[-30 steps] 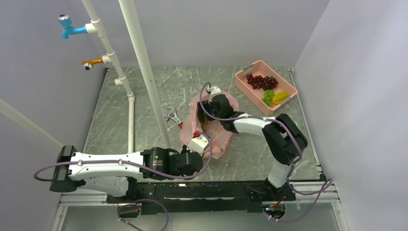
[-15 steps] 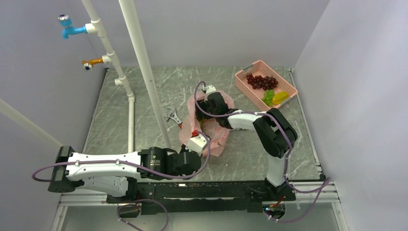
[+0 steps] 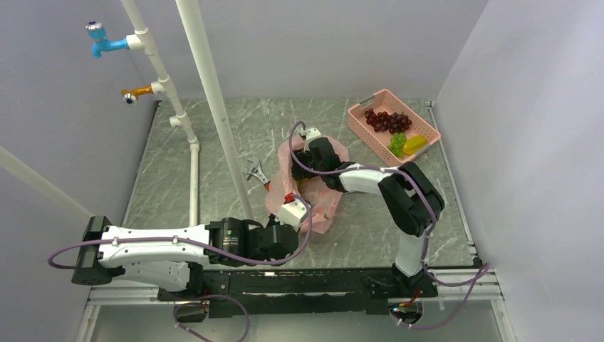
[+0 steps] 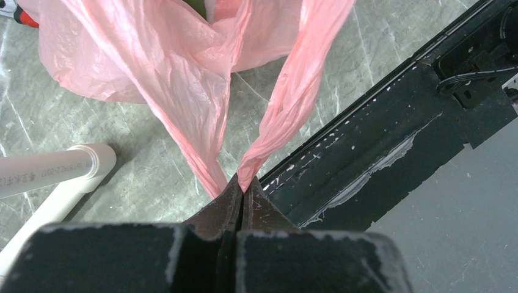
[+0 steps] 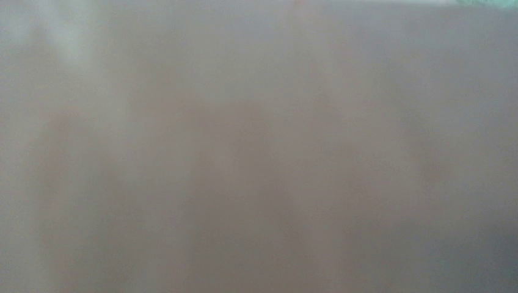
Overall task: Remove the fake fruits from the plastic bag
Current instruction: Take out the fake fruit from the plastic bag.
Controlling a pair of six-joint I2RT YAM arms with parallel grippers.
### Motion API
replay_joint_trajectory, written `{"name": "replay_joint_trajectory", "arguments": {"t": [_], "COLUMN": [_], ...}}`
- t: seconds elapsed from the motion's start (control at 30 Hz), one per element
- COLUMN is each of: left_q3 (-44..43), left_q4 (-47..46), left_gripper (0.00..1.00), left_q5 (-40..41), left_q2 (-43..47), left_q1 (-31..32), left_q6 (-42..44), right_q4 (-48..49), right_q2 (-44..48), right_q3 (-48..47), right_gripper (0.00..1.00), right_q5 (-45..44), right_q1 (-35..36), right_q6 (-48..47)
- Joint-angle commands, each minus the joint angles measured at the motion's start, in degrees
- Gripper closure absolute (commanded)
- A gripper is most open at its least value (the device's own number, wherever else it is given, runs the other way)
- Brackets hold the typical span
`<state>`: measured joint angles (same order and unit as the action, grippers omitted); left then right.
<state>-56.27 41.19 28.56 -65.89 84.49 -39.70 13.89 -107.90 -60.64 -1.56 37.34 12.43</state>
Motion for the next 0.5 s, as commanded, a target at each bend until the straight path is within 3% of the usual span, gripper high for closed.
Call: {"name": "replay_joint_trajectory", "arguments": {"t": [0.0,0.13,0.27,0.47], "left_q3": [-0.3,0.5,1.4,2.5], "left_q4": [-1.0,-1.3,-1.9,-1.9], "left_gripper": [1.0,1.0,1.0,1.0], "left_q5": [0.7,0.6,0.3,0.0], "left_q2": [0.3,0.8,1.3,1.8], "left_q1": [0.5,0.5,0.5,0.5], "left_q6": [-0.1,-0.7,-1.3,-2.5], "right_q4": [-0.8,-0.3,-0.1,0.7], "right_q2": [7.9,13.6,17.8,25.3], "right_q3": [2.1,5.9,9.8,16.2], "right_gripper": [0.64,0.86,0.98,1.0], "right_q5": [0.9,0.7,1.3,4.7], "right_q1": [0.3,0.3,0.3,0.2], "right_q6": [0.3,1.7,4.2,8.2]}}
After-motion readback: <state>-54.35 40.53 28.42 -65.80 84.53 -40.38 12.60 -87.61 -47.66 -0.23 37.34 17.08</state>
